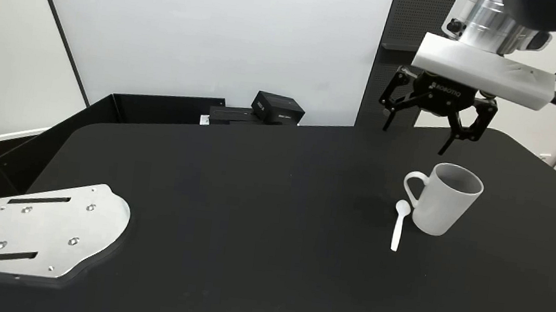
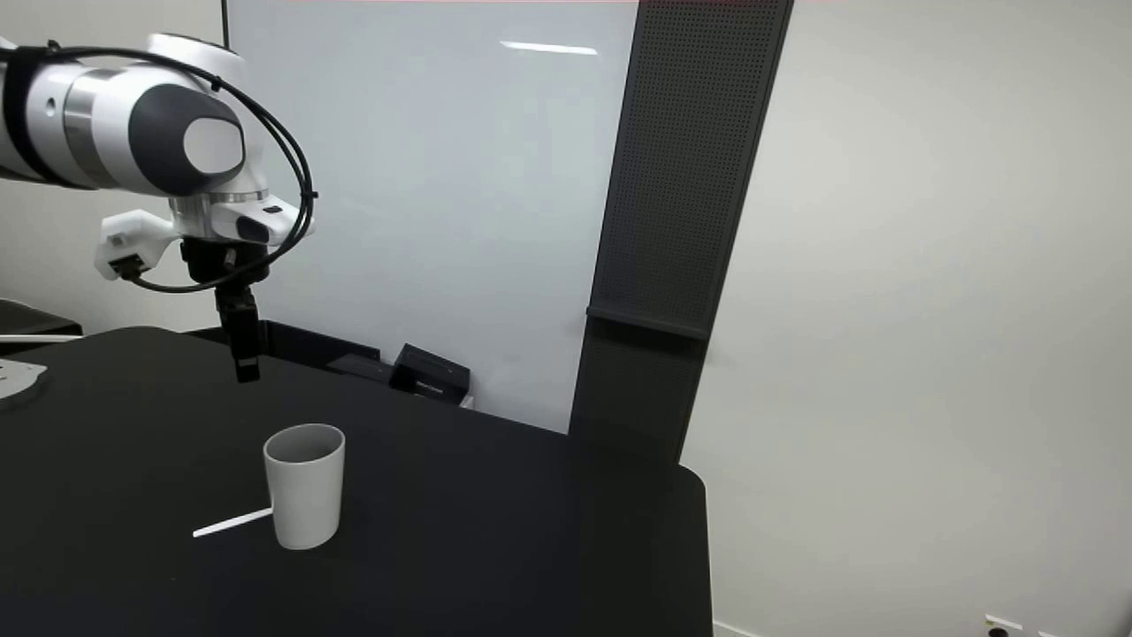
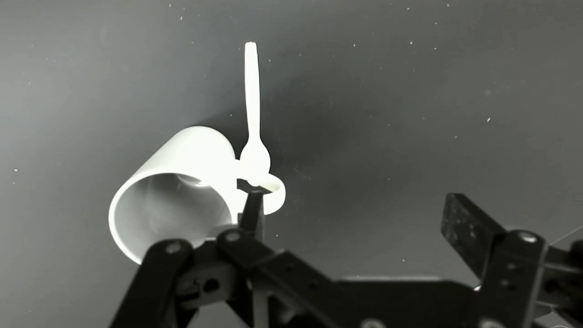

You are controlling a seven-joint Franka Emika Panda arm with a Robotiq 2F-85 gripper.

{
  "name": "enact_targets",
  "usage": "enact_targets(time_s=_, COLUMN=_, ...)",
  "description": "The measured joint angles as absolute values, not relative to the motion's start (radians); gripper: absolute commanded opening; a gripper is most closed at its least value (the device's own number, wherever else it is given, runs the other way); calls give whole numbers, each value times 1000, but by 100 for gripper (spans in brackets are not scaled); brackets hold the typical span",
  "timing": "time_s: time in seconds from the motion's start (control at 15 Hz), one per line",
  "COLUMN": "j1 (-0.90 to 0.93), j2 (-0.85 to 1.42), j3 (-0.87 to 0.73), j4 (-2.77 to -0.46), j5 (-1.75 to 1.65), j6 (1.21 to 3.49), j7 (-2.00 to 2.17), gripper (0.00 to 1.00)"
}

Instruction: Take the spoon and put it in the cup

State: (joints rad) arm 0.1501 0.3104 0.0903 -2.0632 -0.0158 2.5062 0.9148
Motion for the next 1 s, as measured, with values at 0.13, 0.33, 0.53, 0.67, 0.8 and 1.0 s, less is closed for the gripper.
enact_targets(time_s=0.13, j1=150, j2=310, j3=90, j4=-2063, j5=-16, j6=2506, j7=913, gripper=100)
enact_targets(time_s=0.33, j1=150, j2=310, j3=90, j4=-2063, j5=-15, j6=2505, j7=912, gripper=100)
enact_targets(time_s=0.53, j1=159, j2=314, j3=79, j4=-2067, j5=-16, j6=2512, j7=911, gripper=100)
enact_targets(time_s=0.67, j1=167, j2=328, j3=65, j4=-2068, j5=-17, j6=2524, j7=916, gripper=100)
enact_targets(time_s=0.8, j1=173, j2=352, j3=53, j4=-2068, j5=-16, j6=2545, j7=919, gripper=100)
enact_targets(time_s=1.0, j1=176, j2=390, j3=41, j4=-2068, j5=-15, j6=2582, j7=921, gripper=100)
